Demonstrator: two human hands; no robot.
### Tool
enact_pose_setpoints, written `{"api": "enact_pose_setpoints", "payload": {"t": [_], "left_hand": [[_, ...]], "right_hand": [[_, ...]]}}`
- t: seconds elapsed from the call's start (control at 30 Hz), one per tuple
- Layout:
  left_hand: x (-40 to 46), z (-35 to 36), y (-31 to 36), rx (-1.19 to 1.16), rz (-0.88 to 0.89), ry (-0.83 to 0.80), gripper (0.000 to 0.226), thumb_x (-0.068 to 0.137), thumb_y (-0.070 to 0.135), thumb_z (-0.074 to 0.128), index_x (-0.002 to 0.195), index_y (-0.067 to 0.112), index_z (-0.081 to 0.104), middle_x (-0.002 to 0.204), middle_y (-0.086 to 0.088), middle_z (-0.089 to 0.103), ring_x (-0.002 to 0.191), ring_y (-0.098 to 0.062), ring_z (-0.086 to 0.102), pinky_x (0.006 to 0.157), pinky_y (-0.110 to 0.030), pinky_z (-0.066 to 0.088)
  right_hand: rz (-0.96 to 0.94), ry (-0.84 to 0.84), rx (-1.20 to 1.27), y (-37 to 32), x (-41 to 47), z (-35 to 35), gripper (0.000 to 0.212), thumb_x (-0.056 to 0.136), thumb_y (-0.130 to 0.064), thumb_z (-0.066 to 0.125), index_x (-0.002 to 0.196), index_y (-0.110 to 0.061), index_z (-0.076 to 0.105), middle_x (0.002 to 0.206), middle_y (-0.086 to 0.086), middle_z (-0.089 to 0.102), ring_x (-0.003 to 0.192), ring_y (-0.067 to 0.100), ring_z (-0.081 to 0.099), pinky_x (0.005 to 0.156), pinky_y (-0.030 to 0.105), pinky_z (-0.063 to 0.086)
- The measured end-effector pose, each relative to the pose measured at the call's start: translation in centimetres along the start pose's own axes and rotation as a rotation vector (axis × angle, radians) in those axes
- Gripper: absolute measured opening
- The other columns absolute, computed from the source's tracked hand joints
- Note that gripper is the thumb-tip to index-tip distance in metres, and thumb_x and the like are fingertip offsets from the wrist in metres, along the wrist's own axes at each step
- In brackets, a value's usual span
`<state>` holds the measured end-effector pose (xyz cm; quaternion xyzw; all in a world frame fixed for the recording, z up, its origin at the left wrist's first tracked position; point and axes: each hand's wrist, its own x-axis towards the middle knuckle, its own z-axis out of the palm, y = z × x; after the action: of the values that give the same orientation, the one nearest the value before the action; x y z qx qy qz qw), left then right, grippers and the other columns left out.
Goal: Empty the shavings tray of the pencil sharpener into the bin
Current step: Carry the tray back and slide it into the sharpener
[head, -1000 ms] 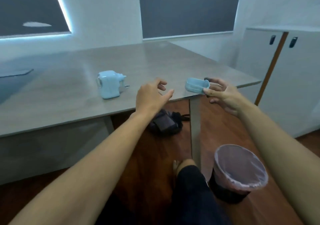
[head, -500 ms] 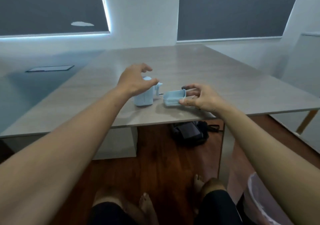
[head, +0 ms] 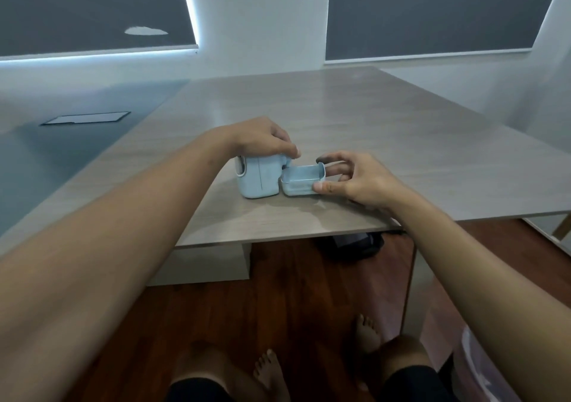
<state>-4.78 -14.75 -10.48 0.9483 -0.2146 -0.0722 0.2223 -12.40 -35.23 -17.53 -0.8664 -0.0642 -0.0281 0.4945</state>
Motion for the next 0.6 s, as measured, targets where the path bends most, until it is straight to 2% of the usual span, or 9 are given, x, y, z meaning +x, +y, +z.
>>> {"api": "enact_pose_setpoints", "payload": {"t": [0.1,0.17,0.27,0.4,0.53,0.6], "left_hand": [[-0.1,0.1,-0.1,-0.013,0.007,-0.005,0.023,0.079,0.045,0.071,0.087,0.025,0.078,0.100,0.003,0.074,0.090,-0.014,0.065,0.088,-0.035,0.053],[-0.1,0.1,-0.2,-0.023,0.022,-0.005,0.019,0.078,0.044,0.072,0.086,0.028,0.079,0.099,0.007,0.074,0.095,-0.014,0.065,0.088,-0.033,0.053],[-0.2,0.2,-0.2,-0.019,0.029,-0.002,0.018,0.078,0.043,0.072,0.086,0.029,0.080,0.094,0.010,0.073,0.093,-0.013,0.064,0.085,-0.030,0.052],[-0.2,0.5,-0.3,-0.019,0.025,0.022,0.023,0.075,0.044,0.073,0.086,0.025,0.080,0.098,0.001,0.075,0.099,-0.018,0.067,0.090,-0.037,0.054],[-0.2,0.5,-0.3,-0.028,0.022,0.049,0.022,0.075,0.042,0.073,0.085,0.024,0.080,0.097,0.000,0.074,0.095,-0.018,0.065,0.087,-0.037,0.053],[-0.2,0.6,-0.3,-0.034,0.019,0.057,0.021,0.075,0.041,0.073,0.087,0.025,0.078,0.097,0.002,0.073,0.093,-0.016,0.063,0.084,-0.034,0.053]], "right_hand": [[-0.024,0.004,0.008,0.1,0.6,0.6,0.064,0.071,-0.031,0.087,0.128,-0.023,0.061,0.116,0.002,0.072,0.072,-0.004,0.066,0.081,0.026,0.054],[-0.037,0.025,0.013,-0.1,0.9,1.0,0.062,0.073,-0.028,0.086,0.129,-0.019,0.060,0.114,0.002,0.072,0.062,-0.008,0.062,0.074,0.019,0.049],[-0.037,0.015,0.031,-0.3,1.2,1.4,0.064,0.075,-0.025,0.086,0.132,-0.016,0.059,0.116,0.004,0.072,0.074,-0.001,0.063,0.078,0.020,0.050],[-0.022,-0.021,0.086,-0.4,1.9,1.9,0.063,0.077,-0.016,0.084,0.134,-0.012,0.057,0.119,0.010,0.072,0.092,0.012,0.071,0.089,0.025,0.056],[0.012,-0.066,0.106,-0.9,2.3,2.8,0.061,0.079,-0.013,0.082,0.134,-0.012,0.054,0.121,0.008,0.071,0.093,0.009,0.071,0.081,0.018,0.055],[0.043,-0.066,0.126,-1.3,2.4,3.4,0.060,0.080,-0.012,0.081,0.132,-0.009,0.053,0.121,0.008,0.073,0.084,0.006,0.072,0.066,0.015,0.055]]}}
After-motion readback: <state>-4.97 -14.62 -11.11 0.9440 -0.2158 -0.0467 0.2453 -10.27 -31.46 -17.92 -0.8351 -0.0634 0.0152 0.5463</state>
